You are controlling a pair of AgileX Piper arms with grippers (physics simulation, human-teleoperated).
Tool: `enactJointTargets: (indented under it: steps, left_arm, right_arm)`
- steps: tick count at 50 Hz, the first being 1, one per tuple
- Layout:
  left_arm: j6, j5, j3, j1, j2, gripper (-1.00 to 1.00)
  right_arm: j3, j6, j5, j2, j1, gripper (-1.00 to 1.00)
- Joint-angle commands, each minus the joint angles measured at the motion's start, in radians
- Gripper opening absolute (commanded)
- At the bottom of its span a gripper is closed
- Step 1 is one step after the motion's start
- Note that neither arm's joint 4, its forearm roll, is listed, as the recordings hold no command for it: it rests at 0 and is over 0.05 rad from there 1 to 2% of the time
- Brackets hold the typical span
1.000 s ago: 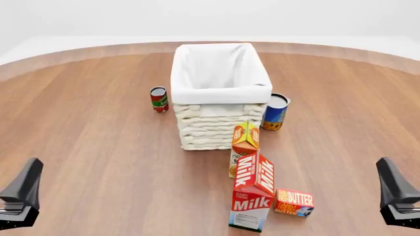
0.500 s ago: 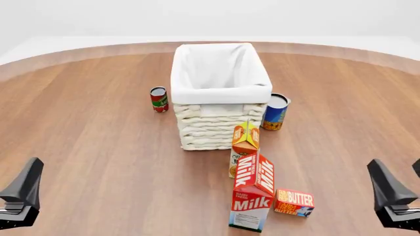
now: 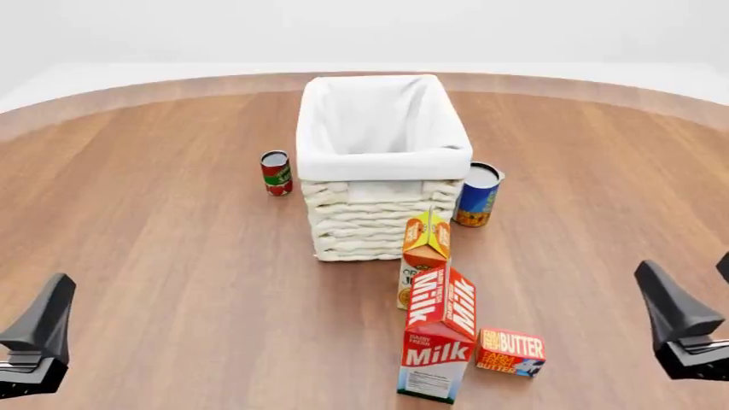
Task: Pick up the butter and put it in the basket.
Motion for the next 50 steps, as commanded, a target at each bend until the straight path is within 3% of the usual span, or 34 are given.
enactJointTargets:
  steps: [1,13,21,30,36,44,50]
  left_arm:
    - [0.000,0.000,0.000,0.000,0.000,1.00]
    - [0.000,0.000,0.000,0.000,0.000,1.00]
    - [0.000,0.000,0.000,0.000,0.000,1.00]
    - [0.000,0.000,0.000,0.000,0.000,1.00]
    - [0.000,0.000,0.000,0.000,0.000,1.00]
    - [0.000,0.000,0.000,0.000,0.000,1.00]
    - [0.000,0.000,0.000,0.000,0.000,1.00]
  right_arm:
    - [-0.065,-0.090,0.101,-0.007,0.023,1.00]
    - [-0.131,-0.199,0.241,-0.012,0.131,1.00]
    - [-0.187,-0.221,0.286,0.031,0.173,1.00]
    - [-0.250,-0.244,0.399,0.081,0.288,1.00]
    - [-0.258,-0.274,0.412,0.120,0.303,1.00]
    - [-0.297,-0.304,0.501,0.150,0.363,1.00]
    - [-0.338,-0.347,0.526,0.175,0.334,1.00]
